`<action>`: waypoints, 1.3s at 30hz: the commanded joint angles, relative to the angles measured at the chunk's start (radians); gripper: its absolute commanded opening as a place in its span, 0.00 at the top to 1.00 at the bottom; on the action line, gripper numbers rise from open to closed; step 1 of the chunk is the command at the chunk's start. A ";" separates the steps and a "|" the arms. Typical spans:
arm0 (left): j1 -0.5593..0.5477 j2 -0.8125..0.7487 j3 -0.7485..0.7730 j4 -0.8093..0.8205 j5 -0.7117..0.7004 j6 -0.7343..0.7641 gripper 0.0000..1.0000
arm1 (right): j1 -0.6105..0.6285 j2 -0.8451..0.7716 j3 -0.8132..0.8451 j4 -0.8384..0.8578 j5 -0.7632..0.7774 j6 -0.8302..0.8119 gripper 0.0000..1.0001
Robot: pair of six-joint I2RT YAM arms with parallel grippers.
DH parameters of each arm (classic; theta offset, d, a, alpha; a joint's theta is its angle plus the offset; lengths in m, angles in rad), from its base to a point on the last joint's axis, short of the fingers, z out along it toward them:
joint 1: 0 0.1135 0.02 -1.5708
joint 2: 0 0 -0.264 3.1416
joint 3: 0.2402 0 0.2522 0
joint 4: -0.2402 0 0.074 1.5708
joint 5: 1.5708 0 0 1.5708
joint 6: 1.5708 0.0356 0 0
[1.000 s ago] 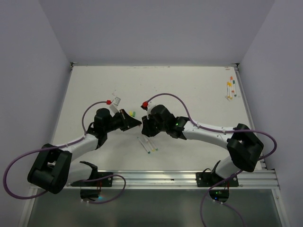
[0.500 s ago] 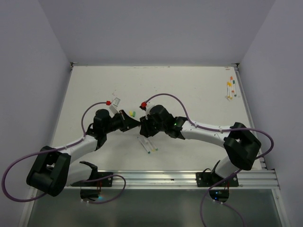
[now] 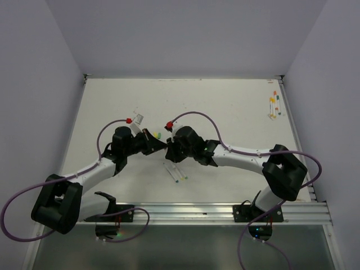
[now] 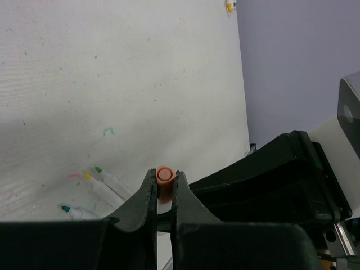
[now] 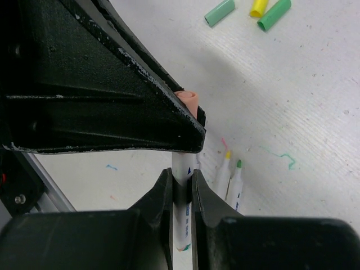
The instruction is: Open the pen caps
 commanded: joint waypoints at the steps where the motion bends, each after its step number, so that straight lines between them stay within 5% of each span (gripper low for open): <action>1: 0.007 -0.043 0.079 -0.126 -0.124 0.028 1.00 | 0.044 -0.017 -0.038 -0.043 0.110 -0.018 1.00; 9: 0.045 -0.028 0.206 -0.253 -0.325 0.017 1.00 | 0.149 -0.166 -0.209 -0.065 0.240 0.028 1.00; 22: 0.082 -0.036 0.252 -0.260 -0.383 0.005 1.00 | 0.173 -0.344 -0.273 -0.178 0.341 0.060 1.00; 33: 0.035 0.075 0.281 -0.269 -0.268 0.210 1.00 | 0.004 -0.127 -0.215 -0.086 0.248 0.031 1.00; 39: -0.014 0.228 0.432 -0.452 -0.395 0.290 1.00 | -0.002 -0.068 -0.198 -0.030 0.214 0.026 1.00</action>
